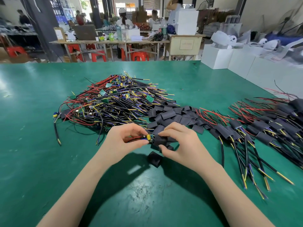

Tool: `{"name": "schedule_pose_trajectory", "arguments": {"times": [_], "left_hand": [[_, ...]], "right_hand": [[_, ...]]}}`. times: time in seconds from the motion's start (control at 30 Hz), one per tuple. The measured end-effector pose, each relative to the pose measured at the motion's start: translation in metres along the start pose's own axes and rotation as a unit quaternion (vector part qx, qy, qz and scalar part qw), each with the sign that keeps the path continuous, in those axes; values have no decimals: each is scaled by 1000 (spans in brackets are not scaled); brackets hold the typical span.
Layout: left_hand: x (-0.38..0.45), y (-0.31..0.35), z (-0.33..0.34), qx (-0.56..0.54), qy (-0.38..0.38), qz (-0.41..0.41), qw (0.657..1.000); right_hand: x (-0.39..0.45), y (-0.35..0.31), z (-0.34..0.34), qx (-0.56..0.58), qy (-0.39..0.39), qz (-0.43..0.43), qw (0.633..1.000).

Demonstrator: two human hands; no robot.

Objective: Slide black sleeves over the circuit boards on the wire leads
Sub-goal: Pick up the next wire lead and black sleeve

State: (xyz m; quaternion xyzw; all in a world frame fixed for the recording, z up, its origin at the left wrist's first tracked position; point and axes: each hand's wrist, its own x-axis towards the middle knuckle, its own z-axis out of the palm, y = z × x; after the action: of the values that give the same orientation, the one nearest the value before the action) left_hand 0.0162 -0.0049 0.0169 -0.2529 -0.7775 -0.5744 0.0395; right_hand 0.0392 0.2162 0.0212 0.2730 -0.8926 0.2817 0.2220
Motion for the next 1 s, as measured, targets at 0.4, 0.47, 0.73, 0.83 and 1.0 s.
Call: {"name": "schedule_pose_trajectory", "arguments": {"times": [0.4,0.47,0.73,0.83,1.0], "left_hand": [[0,-1,-1,-43,-8,-6,999],[0,-2,-1,-52,-9,0,999],[-1,-3,0,-29,3,-3,1000],[0,-2,1,-37,11,-13,999],[0,-3,4,-55,13,-20,998]], "right_hand": [[0,-1,-1,-46,17,-29,998],[0,-2,-2,-80,23,-37,996],[-1,-6,1,-9,-6,-24,1000],[0,-6,0,-6,-14,-21,1000],[0,-7,2,-6,-8,-16,1000]]}}
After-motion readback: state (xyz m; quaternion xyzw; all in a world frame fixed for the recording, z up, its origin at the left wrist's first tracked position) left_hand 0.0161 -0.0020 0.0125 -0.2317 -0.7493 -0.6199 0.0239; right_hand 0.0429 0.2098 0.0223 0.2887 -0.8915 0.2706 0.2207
